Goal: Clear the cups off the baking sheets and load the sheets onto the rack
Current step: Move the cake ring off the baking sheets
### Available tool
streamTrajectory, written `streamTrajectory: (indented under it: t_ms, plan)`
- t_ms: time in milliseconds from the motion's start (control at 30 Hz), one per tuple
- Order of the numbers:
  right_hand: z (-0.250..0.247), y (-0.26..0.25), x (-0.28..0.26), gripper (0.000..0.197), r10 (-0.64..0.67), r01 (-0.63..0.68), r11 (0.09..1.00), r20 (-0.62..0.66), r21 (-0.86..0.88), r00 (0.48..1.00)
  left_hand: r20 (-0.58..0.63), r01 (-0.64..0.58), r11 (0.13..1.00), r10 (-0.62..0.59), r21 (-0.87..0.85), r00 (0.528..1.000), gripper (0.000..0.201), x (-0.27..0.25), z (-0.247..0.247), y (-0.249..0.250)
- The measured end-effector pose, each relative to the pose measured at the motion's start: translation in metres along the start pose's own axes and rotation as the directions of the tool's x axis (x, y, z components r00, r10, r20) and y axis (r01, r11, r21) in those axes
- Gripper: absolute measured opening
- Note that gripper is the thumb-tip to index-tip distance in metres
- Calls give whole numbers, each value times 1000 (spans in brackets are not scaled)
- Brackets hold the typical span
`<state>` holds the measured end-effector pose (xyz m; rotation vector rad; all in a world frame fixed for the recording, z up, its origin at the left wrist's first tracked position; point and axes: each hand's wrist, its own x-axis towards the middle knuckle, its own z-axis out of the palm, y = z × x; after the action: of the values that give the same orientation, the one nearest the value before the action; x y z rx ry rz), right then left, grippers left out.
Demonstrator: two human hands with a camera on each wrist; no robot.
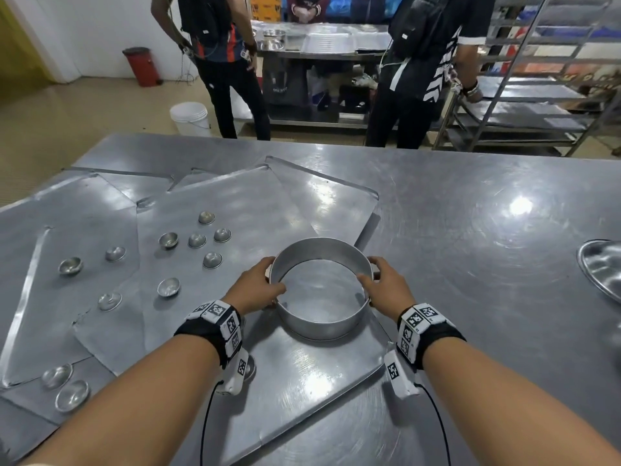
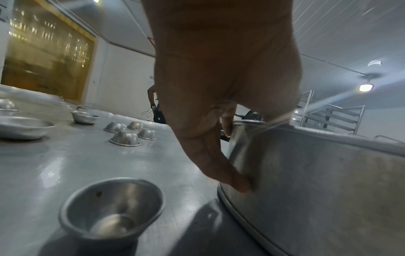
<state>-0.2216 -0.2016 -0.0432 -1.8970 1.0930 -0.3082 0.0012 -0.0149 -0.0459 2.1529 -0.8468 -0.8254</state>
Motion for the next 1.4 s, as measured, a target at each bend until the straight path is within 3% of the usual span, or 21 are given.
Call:
streamTrajectory:
  t_ms: [167,333,533,1000,1167,1400]
  plan:
    - [-3,-1,-5,33,30,-31,996,12,79,999,89,13,993,-2,-118,996,68,-3,-4,1]
    - [-17,1,-14,29,52,-52,987,5,153,999,88,-48,986,62,-157,994,69,-6,-3,15]
    - [-43,15,-26,37,67,-48,963,-63,264,996,51,-152,979,160,-138,986,68,-5,10,44]
    - [-118,65,-53,36,140,-3,897,-278,442,950,113,-185,907,244,-379,963,65,-1,100,116]
    - [-141,88,-57,38,182,-32,885,-282,465,942,148,-189,909,258,-371,955,71,4,132,131]
    - [-163,124,-53,43,251,-124,884,-235,450,939,178,-144,926,217,-350,960,63,10,176,144]
